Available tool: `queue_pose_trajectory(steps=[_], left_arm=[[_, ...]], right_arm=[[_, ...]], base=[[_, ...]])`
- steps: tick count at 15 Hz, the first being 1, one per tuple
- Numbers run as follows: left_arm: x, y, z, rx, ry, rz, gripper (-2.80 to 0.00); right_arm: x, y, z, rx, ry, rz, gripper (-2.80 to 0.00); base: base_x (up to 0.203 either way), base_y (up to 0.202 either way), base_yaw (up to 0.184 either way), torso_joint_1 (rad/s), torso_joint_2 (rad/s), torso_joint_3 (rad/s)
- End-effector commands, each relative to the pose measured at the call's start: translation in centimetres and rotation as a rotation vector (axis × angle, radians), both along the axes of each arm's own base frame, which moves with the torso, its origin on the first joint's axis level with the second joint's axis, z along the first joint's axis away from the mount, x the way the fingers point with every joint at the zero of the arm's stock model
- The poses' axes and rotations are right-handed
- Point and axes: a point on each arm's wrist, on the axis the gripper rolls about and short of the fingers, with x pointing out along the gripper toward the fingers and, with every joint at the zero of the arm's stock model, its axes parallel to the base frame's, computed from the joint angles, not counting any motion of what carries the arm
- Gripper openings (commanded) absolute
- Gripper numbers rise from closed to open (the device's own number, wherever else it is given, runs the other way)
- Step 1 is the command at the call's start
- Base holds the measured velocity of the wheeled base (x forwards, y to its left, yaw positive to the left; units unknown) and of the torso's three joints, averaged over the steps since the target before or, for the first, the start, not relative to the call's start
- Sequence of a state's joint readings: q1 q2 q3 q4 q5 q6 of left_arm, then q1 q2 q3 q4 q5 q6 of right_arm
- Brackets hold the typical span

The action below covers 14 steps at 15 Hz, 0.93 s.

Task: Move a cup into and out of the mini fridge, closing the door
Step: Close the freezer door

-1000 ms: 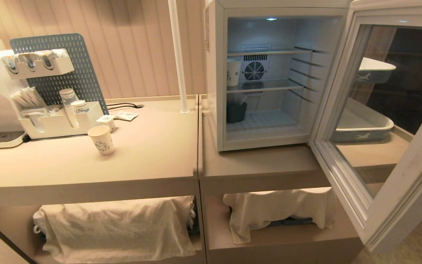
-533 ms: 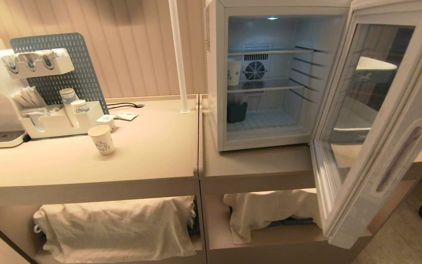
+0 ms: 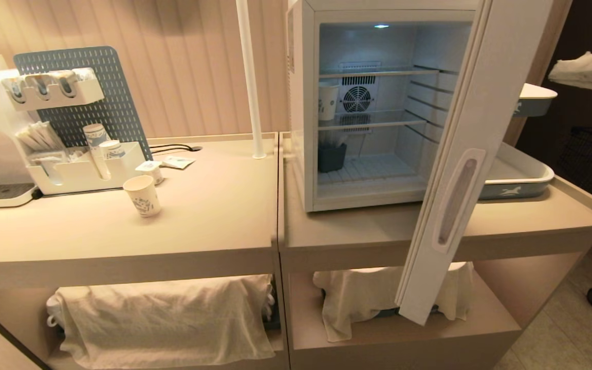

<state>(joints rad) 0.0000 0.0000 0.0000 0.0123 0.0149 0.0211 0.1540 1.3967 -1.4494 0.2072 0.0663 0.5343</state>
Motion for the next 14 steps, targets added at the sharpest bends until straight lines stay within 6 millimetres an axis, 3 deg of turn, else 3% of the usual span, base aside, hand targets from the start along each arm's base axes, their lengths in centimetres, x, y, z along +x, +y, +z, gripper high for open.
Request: queue_pose_trajectory(steps=[1,14], left_arm=[[0.0,0.0,0.0,0.000,0.002,0.000,-2.80],[0.0,0.0,0.0,0.000,0.002,0.000,-2.80]], right_arm=[[2.7,0.9,-0.7,0.003,0.036,0.018,-2.80],[12.9,5.3,-2.4,0.028,0.034,0.083,-2.80]], base=[[0.000,0.000,0.000,0.000,0.00,0.000],[0.000,0.000,0.000,0.000,0.00,0.000]])
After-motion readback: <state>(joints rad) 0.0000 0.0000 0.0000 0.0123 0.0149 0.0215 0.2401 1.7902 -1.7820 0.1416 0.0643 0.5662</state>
